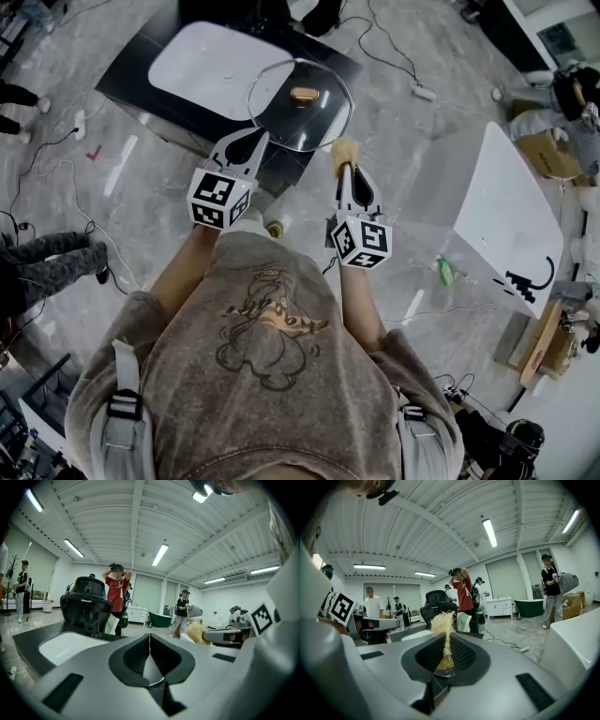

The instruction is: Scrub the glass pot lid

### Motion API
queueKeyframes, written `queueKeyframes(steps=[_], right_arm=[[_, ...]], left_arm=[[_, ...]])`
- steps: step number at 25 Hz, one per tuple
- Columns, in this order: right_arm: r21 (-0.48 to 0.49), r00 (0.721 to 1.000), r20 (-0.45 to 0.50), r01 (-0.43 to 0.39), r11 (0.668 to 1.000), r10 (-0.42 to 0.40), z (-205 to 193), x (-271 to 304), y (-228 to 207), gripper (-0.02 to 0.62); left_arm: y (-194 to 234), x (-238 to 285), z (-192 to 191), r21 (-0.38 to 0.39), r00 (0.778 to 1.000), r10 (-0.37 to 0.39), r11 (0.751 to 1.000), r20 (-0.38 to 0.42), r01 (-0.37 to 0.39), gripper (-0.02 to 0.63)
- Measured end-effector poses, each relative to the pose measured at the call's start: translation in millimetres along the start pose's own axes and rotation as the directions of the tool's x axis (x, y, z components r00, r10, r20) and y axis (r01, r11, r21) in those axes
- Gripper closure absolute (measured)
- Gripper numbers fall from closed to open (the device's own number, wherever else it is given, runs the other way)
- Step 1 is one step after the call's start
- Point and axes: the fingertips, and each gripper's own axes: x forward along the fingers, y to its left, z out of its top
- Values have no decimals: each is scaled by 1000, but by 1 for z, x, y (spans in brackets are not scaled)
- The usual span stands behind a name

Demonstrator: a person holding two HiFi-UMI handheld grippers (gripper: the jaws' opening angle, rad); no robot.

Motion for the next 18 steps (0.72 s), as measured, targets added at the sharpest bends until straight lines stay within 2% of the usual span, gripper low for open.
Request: queueKeyframes(steps=[5, 9, 18], right_arm=[[4, 1000, -10, 24, 1000, -24, 1, 18, -10, 558], [8, 999, -16, 42, 999, -42, 4, 32, -18, 558], [23, 997, 2, 79, 997, -79, 21, 76, -16, 558]], left_arm=[[9, 24, 8, 8, 1000, -28, 1000, 14, 28, 586], [14, 42, 11, -37, 996, -84, 996, -4, 84, 588], [38, 77, 25, 21, 987, -157, 987, -23, 158, 588]])
